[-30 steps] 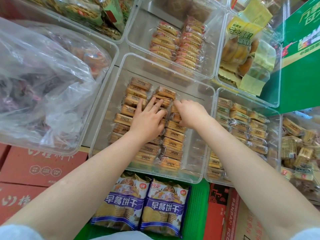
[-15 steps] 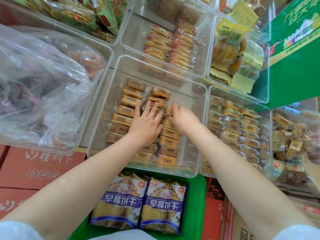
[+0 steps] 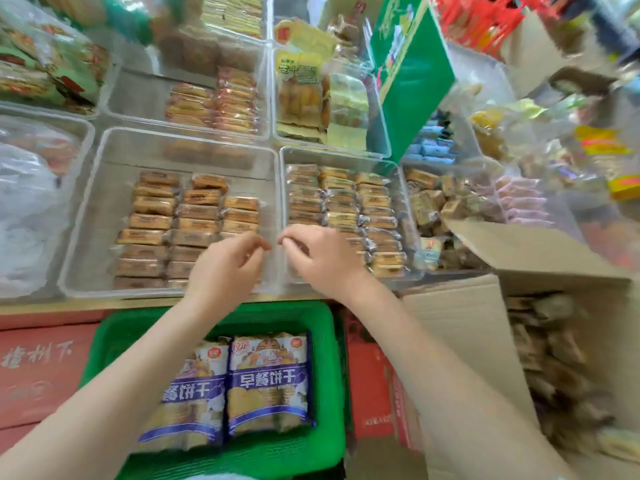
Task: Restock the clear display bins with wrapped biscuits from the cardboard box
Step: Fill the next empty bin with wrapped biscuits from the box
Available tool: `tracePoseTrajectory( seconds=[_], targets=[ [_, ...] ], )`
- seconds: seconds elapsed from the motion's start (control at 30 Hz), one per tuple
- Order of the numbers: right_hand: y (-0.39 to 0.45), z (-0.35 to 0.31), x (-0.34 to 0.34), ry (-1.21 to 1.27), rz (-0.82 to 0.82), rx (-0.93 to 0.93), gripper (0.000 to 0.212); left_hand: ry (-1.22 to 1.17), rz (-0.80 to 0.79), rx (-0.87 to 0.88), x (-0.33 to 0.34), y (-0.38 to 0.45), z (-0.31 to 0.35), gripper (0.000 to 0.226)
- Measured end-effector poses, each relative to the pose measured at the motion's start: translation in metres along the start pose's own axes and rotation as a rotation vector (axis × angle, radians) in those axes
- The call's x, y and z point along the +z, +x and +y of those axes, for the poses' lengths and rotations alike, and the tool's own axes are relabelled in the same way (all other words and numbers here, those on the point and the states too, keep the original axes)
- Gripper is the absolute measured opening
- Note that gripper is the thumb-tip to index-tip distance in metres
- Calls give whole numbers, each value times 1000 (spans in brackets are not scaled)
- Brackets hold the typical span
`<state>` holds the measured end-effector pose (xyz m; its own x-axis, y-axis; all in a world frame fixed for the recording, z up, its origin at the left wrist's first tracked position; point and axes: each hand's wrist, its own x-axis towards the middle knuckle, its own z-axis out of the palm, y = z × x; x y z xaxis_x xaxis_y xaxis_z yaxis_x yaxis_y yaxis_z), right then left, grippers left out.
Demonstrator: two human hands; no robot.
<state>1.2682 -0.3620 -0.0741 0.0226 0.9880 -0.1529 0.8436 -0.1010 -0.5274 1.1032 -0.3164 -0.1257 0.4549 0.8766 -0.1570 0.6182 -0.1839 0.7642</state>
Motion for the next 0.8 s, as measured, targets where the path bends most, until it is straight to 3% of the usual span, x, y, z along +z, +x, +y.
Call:
tracePoseTrajectory(
  seconds=[0.2,0.33,0.4,0.5,0.57,0.7,0.8],
  targets=[
    [-155,82,-91,58,535,-15,16,-239,-224,102,124,-78,136,16],
    [-242,176,-133,37,651,140,15,-149,-109,300,216,-122,221,32],
    [-271,228,-149,15,514,266,18,10,19,480,254,-132,259,36],
    [-294,297,-158,-78,67,436,21,255,8,604,297,-135,297,26],
    [-303,330,-152,-161,-171,465,21,374,6,596,310,-131,301,30],
    [-296,359,-123,-186,-386,428,28,436,6,541,302,-128,289,26],
    [-284,370,-103,-283,-633,392,29,412,13,548,299,-129,293,17]
  ],
)
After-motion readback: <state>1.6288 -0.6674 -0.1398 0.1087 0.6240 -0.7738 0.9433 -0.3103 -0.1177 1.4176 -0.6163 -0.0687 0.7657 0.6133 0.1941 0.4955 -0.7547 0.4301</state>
